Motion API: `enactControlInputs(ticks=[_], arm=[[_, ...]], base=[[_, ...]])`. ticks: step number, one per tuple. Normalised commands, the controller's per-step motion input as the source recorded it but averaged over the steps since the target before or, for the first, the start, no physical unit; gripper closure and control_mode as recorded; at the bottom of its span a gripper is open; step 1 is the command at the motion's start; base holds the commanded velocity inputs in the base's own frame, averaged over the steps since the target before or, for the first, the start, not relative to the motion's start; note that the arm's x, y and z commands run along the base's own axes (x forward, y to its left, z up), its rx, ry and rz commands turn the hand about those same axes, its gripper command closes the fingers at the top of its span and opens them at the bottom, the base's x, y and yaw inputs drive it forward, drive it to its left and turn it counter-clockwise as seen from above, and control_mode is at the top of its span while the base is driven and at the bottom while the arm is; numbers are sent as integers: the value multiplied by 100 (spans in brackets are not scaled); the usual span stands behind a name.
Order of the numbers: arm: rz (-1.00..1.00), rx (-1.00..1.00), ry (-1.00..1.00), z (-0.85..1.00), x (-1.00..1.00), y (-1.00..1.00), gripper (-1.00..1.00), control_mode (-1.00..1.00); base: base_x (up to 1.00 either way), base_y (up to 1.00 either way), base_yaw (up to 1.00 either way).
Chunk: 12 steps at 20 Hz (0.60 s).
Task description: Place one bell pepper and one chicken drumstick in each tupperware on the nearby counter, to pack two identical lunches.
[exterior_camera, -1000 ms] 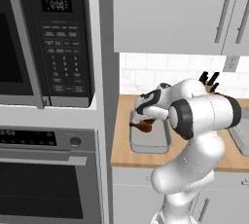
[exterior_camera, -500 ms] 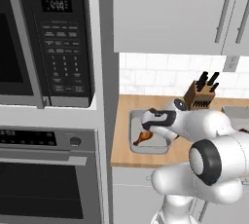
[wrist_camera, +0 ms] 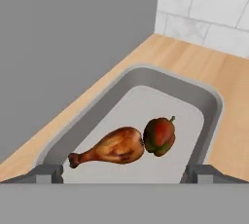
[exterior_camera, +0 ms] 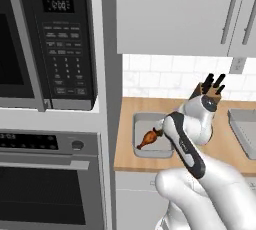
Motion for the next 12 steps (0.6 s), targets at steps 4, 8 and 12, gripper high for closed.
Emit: enactControlInputs(ticks=[4, 8, 12], arm=[[-18, 0, 3, 75, -92, 0, -100, -100], [-27, 0, 15, 94, -78, -4, -100, -100], [-25, 0, 19, 86, -54, -2, -100, -100]], base=[[0, 0, 0], [0, 0, 0], [0, 0, 0]])
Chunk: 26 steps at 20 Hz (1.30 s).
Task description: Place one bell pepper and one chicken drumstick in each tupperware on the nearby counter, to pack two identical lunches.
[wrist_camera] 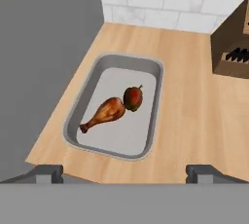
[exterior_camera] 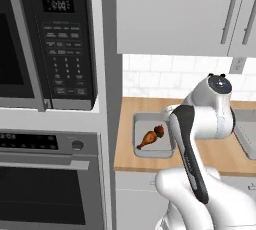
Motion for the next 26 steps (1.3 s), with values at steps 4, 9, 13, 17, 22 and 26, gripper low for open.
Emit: enactControlInputs(ticks=[4, 9, 13, 17, 22, 26], arm=[[-12, 0, 0, 25, -81, -3, -100, -100], [-1, 0, -29, 9, -68, 0, -100, -100], [0, 0, -34, 49, -63, 0, -100, -100], [0, 0, -27, 54, -62, 0, -100, -100], [0, 0, 0, 0, 0, 0, -100, 100], [0, 0, 0, 0, 0, 0, -100, 100]], base=[[0, 0, 0], [0, 0, 0], [0, 0, 0], [0, 0, 0], [-75, 0, 0], [-81, 16, 1]])
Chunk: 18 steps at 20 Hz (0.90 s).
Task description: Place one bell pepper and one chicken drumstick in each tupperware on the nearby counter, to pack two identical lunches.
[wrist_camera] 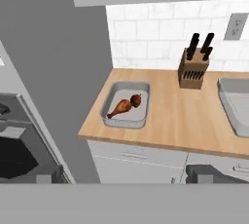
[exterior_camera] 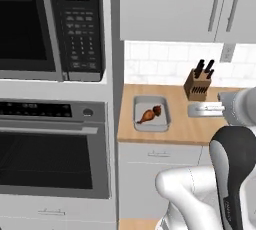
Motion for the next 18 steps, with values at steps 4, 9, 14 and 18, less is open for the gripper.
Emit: enactControlInputs(ticks=[4, 9, 14, 18], arm=[[0, 0, 0, 0, 0, 0, -100, 100], [0, 0, 0, 0, 0, 0, -100, 100], [0, 0, 0, 0, 0, 0, -100, 100], [0, 0, 0, 0, 0, 0, -100, 100]], base=[[-96, 52, 4], [-76, 92, 10], [-37, 100, 37], [0, 100, 64]])
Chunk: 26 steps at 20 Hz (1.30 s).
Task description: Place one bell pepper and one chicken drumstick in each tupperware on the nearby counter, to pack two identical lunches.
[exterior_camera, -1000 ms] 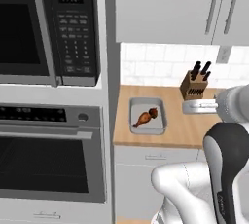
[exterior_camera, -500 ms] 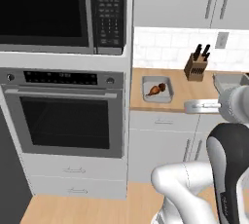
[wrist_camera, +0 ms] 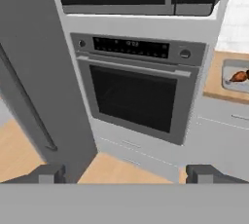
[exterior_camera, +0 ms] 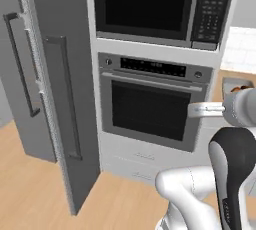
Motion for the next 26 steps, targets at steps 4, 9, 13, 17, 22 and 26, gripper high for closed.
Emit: enactControlInputs(ticks=[4, 9, 13, 17, 22, 26], arm=[[0, 0, 0, 0, 0, 0, -100, 100], [0, 0, 0, 0, 0, 0, -100, 100], [0, 0, 0, 0, 0, 0, -100, 100], [0, 0, 0, 0, 0, 0, -100, 100], [0, 0, 0, 0, 0, 0, -100, 100], [0, 0, 0, 0, 0, 0, -100, 100]], base=[[33, 100, 54], [44, 100, 37], [87, 100, 20], [76, 100, 16], [26, 100, 1], [2, 100, -21]])
